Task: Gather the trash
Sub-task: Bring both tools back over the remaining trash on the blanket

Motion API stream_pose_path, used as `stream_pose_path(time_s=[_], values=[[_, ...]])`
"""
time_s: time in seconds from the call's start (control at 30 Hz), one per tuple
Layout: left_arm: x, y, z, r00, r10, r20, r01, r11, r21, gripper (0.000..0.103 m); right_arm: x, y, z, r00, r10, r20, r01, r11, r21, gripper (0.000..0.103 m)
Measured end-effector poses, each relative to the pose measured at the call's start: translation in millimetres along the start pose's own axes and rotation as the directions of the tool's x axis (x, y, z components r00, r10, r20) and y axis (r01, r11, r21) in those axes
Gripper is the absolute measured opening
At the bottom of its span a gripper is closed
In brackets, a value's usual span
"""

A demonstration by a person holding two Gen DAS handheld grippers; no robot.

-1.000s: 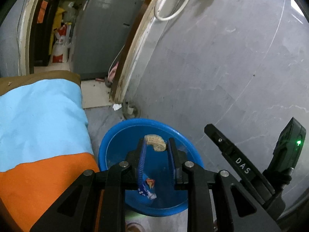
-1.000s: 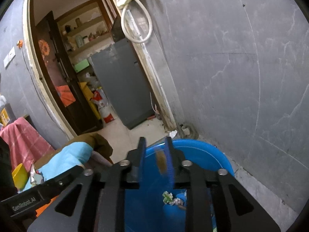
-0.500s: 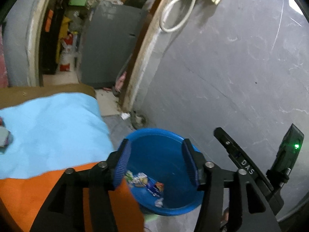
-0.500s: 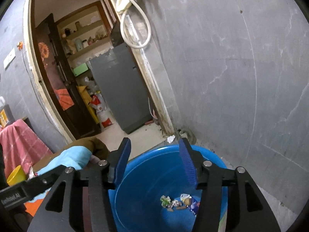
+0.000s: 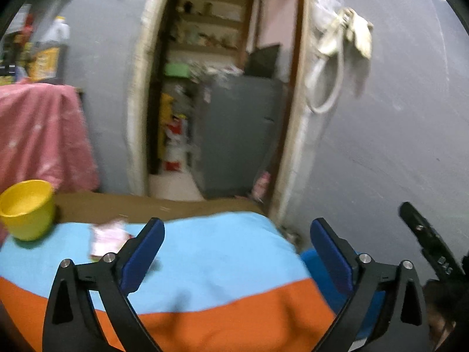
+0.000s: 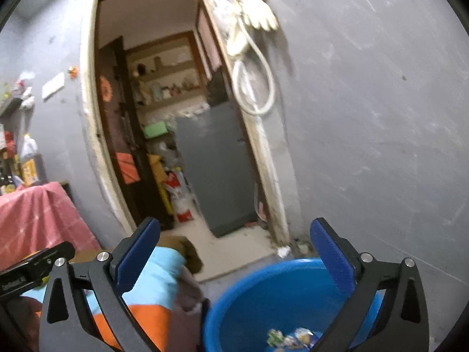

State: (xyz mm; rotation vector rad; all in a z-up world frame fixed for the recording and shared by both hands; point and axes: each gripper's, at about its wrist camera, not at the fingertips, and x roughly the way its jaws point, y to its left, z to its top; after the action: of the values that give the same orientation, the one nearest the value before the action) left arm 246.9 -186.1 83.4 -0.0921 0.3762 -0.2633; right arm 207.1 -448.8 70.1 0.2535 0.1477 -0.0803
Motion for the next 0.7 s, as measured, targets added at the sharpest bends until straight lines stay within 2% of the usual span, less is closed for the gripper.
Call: stream_pose_path(time_s=[0.17,0.37,0.57,0.7], values=[[-27.3,42.9,-3.0,0.989,0.129,0.066,-0.124,0.990,-0.073,0.098,-10.6,41.1,1.1,0.992,0.072,0.104,-0.065,0.996,-0.068,0.103],[-55.3,85.4,-7.4,0.956,0.266,0.119,-0.250,0.958,-0.138,0.098,-20.4,82.0,-3.5,0.964,0.169,0.204,-0.149,0.983,-0.111,0.103],[-82.3,128.1,-7.4,0.915,0.372,0.159,-0.344,0.922,-0.176,0.098,-23.6,120.9,-14.1,0.938,0.248,0.241,-0.209,0.962,-0.177,0.103],[-94.4,148.5,-9.2,0.898,0.405,0.172,-0.381,0.911,-0.157,0.098,-20.1,148.0,-21.8,0.929,0.293,0.228,-0.240,0.942,-0.233,0.103]])
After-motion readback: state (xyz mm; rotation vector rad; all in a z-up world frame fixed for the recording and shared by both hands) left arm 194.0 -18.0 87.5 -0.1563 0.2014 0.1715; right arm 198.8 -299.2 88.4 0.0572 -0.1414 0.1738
